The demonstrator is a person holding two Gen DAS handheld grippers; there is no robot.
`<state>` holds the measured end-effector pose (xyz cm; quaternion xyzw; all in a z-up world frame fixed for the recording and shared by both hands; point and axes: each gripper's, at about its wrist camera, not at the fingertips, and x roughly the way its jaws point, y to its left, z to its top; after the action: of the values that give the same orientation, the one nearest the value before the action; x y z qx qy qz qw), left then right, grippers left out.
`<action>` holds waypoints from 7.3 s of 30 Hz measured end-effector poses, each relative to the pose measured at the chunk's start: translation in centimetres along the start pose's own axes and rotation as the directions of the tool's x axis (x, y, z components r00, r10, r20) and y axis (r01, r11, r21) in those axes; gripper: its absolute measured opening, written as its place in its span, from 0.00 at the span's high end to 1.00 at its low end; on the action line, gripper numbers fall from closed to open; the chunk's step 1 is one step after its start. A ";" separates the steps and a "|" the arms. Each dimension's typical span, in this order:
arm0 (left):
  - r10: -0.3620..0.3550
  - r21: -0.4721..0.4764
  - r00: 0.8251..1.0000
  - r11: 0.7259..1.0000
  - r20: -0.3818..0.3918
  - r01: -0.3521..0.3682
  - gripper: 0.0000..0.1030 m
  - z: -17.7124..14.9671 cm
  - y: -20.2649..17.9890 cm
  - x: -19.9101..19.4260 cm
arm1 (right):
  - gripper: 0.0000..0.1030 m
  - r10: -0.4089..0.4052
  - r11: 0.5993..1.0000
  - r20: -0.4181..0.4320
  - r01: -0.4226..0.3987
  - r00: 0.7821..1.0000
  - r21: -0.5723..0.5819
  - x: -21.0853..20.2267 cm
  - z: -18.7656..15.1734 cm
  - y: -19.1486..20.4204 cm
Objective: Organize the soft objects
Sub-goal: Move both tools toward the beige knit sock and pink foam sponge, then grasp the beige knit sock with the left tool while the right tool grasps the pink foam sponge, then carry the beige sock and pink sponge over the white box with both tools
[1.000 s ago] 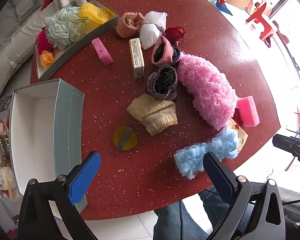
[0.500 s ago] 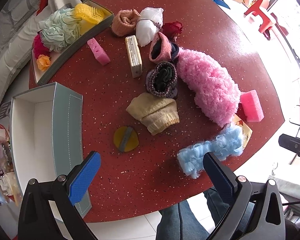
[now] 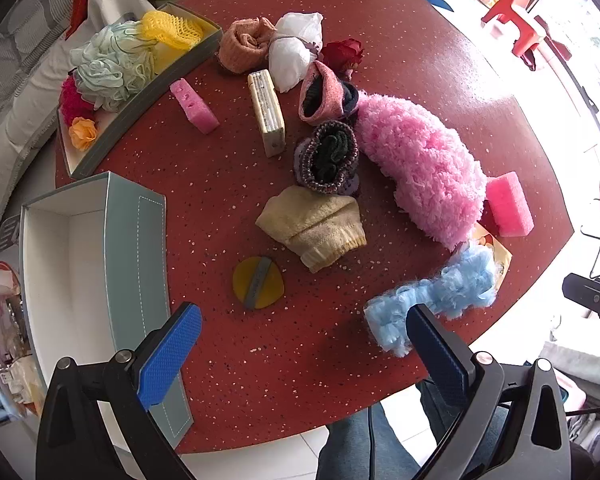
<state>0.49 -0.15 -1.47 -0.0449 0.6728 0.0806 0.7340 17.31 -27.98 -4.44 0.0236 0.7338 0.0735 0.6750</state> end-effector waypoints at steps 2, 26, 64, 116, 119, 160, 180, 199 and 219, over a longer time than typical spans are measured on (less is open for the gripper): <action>-0.003 0.015 1.000 1.000 -0.004 0.003 0.00 0.0 0.0 0.2 | 0.00 -0.013 1.000 0.008 0.013 1.000 0.010 -0.1 -0.2 -0.1; -0.006 0.002 0.999 1.000 -0.031 0.006 0.00 -0.5 3.3 1.6 | 0.00 -0.013 0.999 0.002 0.013 1.000 0.042 1.9 -2.1 1.2; -0.025 -0.133 0.992 0.991 -0.121 0.009 0.00 4.6 1.0 9.9 | 0.00 -0.147 0.985 -0.006 0.145 0.989 -0.095 6.0 3.6 0.4; -0.145 -0.185 0.988 0.973 -0.042 0.135 0.74 11.2 5.1 18.0 | 0.74 0.022 0.985 -0.020 -0.025 1.000 -0.170 5.6 8.7 3.4; -0.167 -0.140 0.986 0.977 -0.008 0.164 0.74 9.6 5.4 16.6 | 0.74 0.058 0.990 -0.017 -0.059 0.998 -0.129 4.6 7.9 3.0; -0.211 0.027 0.932 0.977 0.296 0.212 0.74 -6.4 13.9 -4.3 | 0.74 0.164 0.962 0.169 -0.120 0.972 -0.244 -1.7 -11.9 12.1; -0.236 0.282 0.955 0.942 0.178 0.180 0.74 -3.3 23.3 -1.3 | 0.74 0.192 0.981 0.240 -0.178 0.952 -0.080 0.3 -16.4 26.6; -0.348 0.409 0.918 0.878 0.191 0.248 0.74 0.6 17.9 -1.3 | 0.74 0.123 0.992 0.307 -0.117 0.944 -0.036 -2.4 -13.3 25.5; -0.339 0.597 0.941 0.756 0.006 0.269 0.74 4.4 16.9 2.1 | 0.74 0.065 0.965 0.312 -0.140 0.948 0.223 -1.8 -10.5 22.7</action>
<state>1.90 17.38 -2.44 0.0801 0.6052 -0.2494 0.7517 5.61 -6.61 1.35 0.1550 0.6231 0.0143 0.7665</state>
